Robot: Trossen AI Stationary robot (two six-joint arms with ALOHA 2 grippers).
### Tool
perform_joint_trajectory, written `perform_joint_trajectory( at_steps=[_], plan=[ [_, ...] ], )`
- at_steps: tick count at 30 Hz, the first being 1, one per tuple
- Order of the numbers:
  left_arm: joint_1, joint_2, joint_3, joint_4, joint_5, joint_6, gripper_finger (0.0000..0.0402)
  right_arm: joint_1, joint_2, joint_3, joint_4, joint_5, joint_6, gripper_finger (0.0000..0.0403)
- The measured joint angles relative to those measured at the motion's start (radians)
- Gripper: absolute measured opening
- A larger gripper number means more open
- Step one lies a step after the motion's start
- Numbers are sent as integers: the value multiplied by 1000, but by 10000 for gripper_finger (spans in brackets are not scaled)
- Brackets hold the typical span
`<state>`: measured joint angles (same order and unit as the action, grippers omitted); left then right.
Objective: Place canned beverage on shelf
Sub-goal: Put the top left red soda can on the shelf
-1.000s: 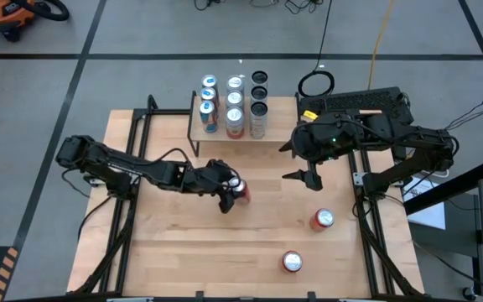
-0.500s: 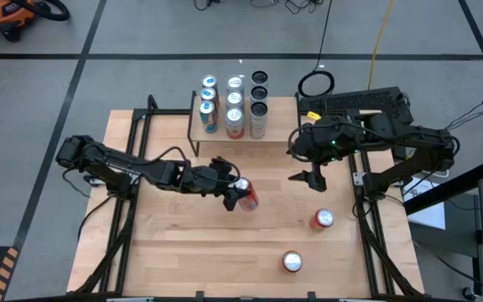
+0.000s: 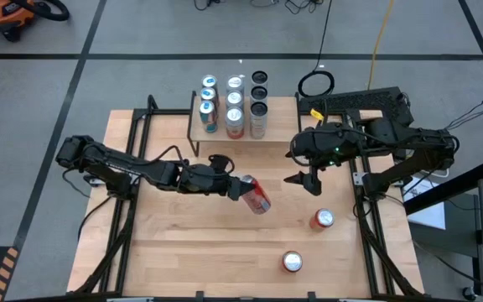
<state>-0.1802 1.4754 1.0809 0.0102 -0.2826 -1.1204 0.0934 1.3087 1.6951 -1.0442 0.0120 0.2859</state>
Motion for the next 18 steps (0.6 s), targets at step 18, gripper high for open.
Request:
perform_joint_trajectory(
  at_steps=[18],
  plan=[
    [3, -1, 2, 326, -51, 9, 285, 186, 83, 0, 54, 198, 295, 395]
  ],
)
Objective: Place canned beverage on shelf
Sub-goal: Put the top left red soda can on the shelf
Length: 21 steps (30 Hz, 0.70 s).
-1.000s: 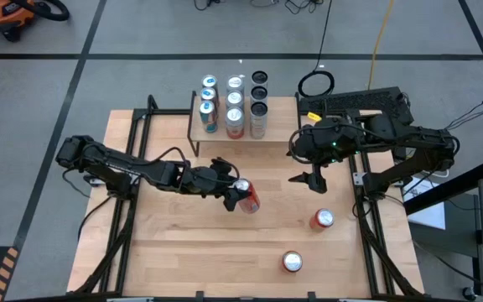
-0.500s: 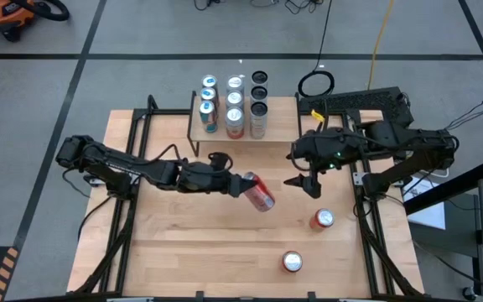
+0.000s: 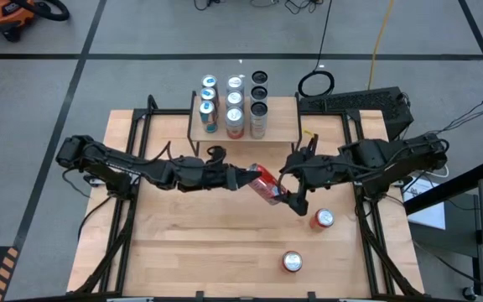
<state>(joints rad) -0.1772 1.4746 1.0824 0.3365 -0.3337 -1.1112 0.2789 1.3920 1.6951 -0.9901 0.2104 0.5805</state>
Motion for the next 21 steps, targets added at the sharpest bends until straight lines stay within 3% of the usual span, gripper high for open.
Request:
perform_joint_trajectory(
  at_steps=[6, 10, 21],
  plan=[
    [0, 1, 0, -3, 0, -25, 285, 17, 16, 0, -10, 10, 10, 394],
    [1, 1, 0, -7, -2, -27, 285, 19, 38, 0, -20, 73, -9, 394],
    [0, 1, 0, -7, -93, -139, 285, -10, 113, 0, -23, 105, -63, 393]
  ],
)
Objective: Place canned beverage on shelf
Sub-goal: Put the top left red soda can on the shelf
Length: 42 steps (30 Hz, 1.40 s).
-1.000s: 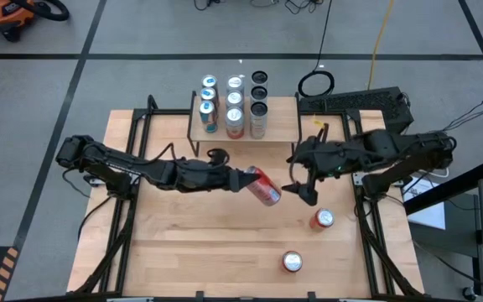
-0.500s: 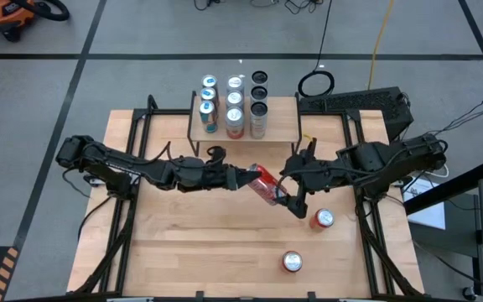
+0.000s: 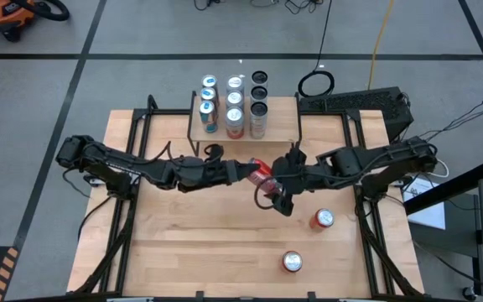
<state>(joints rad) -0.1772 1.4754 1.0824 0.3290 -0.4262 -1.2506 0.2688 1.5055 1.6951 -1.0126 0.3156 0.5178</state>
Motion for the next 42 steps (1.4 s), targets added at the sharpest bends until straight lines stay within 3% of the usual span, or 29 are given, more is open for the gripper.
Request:
perform_joint_trajectory(
  at_steps=[11, 23, 27, 35, 42],
  plan=[
    [0, 0, 0, -2, -4, -25, 286, -26, 16, 0, 15, -1, -61, 387],
    [0, 0, -1, -4, -7, -27, 286, -26, 16, 0, 14, -4, -67, 289],
    [0, 0, -1, -2, -7, -27, 286, -26, 16, 0, 15, -4, -54, 296],
    [-2, 0, -1, 4, -7, -26, 286, -57, 21, 0, 46, -16, -47, 355],
    [-2, 0, -2, 2, -13, -26, 286, -81, 44, 0, 61, -58, -89, 347]
  ],
)
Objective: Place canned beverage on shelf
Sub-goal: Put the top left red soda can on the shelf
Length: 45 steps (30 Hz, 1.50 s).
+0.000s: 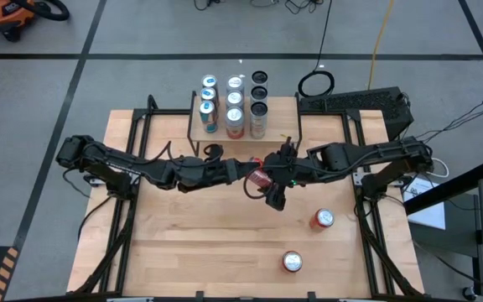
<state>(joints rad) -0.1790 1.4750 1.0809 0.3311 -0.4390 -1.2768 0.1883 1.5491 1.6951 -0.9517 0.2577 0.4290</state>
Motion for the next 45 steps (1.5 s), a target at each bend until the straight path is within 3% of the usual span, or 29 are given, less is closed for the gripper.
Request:
perform_joint_trajectory(
  at_steps=[10, 14, 19, 26, 38, 45],
  plan=[
    [0, 0, 0, 0, 1, 0, 286, 0, 0, 0, -3, -1, -11, 278],
    [0, 0, 0, 0, 2, 9, 292, 0, 0, 0, -3, -1, -3, 281],
    [-1, 0, 0, 11, -8, 58, 338, 0, 0, 0, -4, -33, 8, 288],
    [0, -2, 1, 68, -15, 133, 395, -1, -16, 0, -16, -128, 24, 286],
    [1, -54, 2, 130, -30, 325, 395, -41, -142, 0, 6, -293, 23, 286],
    [1, -71, 2, 300, -27, 497, 395, -90, -230, 0, 146, -505, 20, 286]
  ],
)
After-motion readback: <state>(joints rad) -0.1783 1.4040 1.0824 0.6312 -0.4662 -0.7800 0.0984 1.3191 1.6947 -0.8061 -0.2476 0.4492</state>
